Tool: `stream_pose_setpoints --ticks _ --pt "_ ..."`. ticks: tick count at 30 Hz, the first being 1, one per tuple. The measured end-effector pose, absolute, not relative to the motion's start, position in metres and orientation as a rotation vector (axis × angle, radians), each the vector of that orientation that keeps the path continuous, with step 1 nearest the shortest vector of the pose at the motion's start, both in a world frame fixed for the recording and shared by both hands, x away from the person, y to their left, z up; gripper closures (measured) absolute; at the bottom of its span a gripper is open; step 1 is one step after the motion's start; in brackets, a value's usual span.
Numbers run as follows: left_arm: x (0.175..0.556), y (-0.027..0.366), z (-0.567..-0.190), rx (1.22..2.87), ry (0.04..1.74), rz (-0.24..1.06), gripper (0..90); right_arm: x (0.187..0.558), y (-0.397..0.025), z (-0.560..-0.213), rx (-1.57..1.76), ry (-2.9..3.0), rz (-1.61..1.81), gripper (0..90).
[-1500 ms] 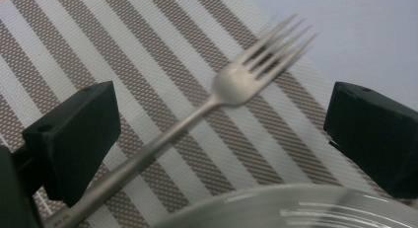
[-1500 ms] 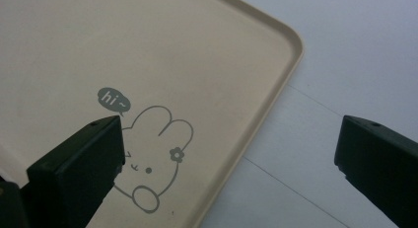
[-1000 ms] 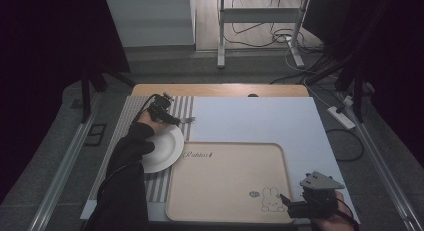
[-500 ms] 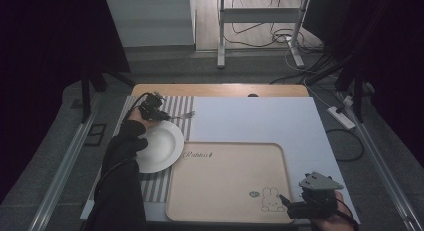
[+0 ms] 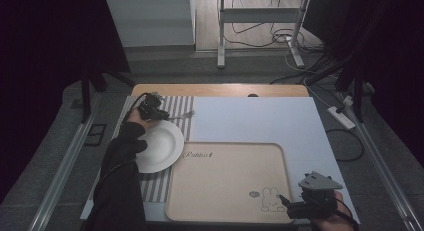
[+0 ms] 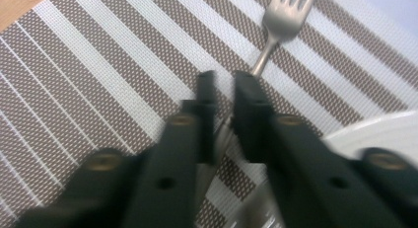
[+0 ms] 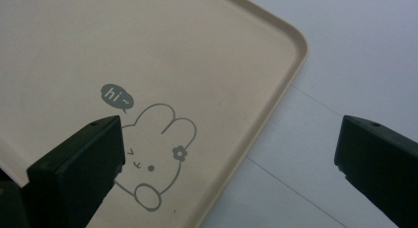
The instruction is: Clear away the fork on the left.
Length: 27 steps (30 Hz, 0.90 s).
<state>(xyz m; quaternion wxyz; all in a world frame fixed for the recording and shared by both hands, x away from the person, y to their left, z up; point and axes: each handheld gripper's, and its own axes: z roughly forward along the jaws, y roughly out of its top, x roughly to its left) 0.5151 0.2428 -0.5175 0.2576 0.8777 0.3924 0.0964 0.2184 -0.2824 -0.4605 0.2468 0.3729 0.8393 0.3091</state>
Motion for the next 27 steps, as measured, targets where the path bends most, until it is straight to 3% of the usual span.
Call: stream_pose_setpoints --ticks 2,5,7,9,16,18,27 --pt "0.516 0.243 -0.518 2.378 1.071 0.256 61.5 0.218 -0.282 -0.460 1.016 2.289 0.843 0.0" --pt "0.518 0.237 -0.521 2.414 1.043 0.220 58.5 0.219 -0.282 -0.461 1.017 2.290 0.845 0.0" --pt "0.520 0.234 -0.522 2.415 1.029 0.178 59.9 0.219 -0.282 -0.461 1.015 2.290 0.842 0.0" --pt "0.522 0.229 -0.522 2.442 1.023 0.183 73.8 0.219 -0.282 -0.461 1.012 2.292 0.840 0.0" --pt "0.522 0.223 -0.519 2.509 0.956 0.203 79.0 0.218 -0.282 -0.461 1.004 2.295 0.838 0.0" --pt "0.522 0.218 -0.517 2.545 0.940 0.224 85.7 0.218 -0.282 -0.461 1.006 2.296 0.837 0.0" --pt "0.524 0.223 -0.515 2.463 0.986 0.211 85.9 0.219 -0.282 -0.461 1.007 2.295 0.841 0.0"
